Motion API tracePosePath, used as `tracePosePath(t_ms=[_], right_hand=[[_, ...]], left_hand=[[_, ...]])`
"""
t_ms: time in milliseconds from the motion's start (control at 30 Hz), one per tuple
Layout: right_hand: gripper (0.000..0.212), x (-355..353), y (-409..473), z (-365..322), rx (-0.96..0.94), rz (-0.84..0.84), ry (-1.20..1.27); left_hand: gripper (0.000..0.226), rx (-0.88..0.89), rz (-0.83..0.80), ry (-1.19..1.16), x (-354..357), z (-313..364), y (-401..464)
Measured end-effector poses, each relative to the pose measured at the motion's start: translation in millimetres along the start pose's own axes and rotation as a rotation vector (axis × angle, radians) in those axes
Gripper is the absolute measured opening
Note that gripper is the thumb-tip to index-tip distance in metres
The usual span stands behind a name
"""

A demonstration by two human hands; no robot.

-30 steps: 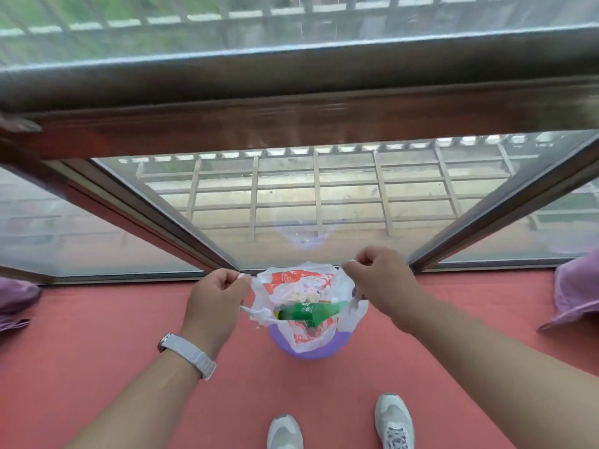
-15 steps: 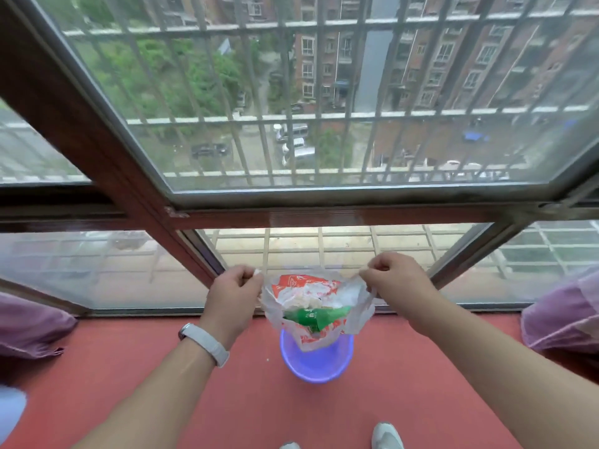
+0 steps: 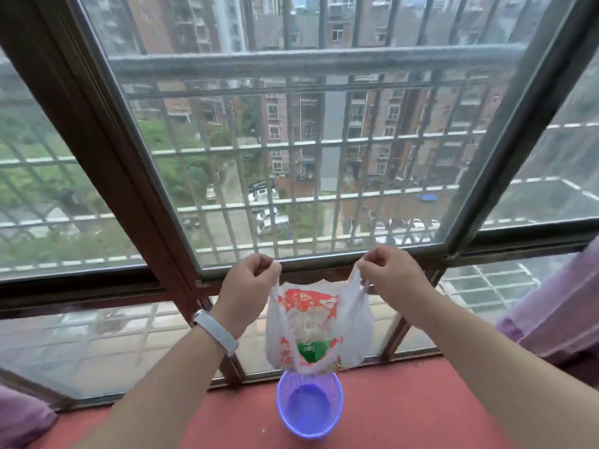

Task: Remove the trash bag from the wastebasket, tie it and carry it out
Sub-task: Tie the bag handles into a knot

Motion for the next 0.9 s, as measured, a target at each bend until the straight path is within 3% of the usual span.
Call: tracePosePath(t_ms=[200, 433, 533, 700, 767, 900], right_hand=[[0.01, -33.3, -17.1, -47.1, -0.071, -0.063, 0.095], [0.01, -51.3, -21.5, -71.0, -0.159, -0.139, -0.041], [0.011, -58.3, -20.1, -69.5, -0.157, -0.107, -0.071], [0.008, -62.3, -19.0, -69.2, -0.122, -0.087, 0.092], [0.008, -61.6, -19.7, -69.0, -0.134, -0.088, 0.133], [0.008, -61.5, -20.1, -69.8, -0.144, -0.062, 0.176]], left_hand=[[0.011, 0.068, -0.072, -0.038, 8.3, 56.8, -16.1], [0.01, 0.015, -0.161, -0.218, 36.6, 85.4, -36.2], [0.009, -0.049, -0.255, -0.292, 57.6, 92.7, -44.7], [0.008, -0.266, -0.47, -0.34, 84.9, 92.9, -54.3], [0.015, -0.297, -0.522, -0.349, 90.9, 92.1, -53.4], [0.051, -0.414, -0.649, -0.386, 104.2, 90.7, -54.5]])
Point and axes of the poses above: each hand's wrist, its own y-axis towards the middle knuckle, its own x-axis out of the palm, z = x × y, the point moved 3 cm from there along y, towards the middle knuckle, and after that the axes turned 1 degree about -x, right-handed, at the moved point
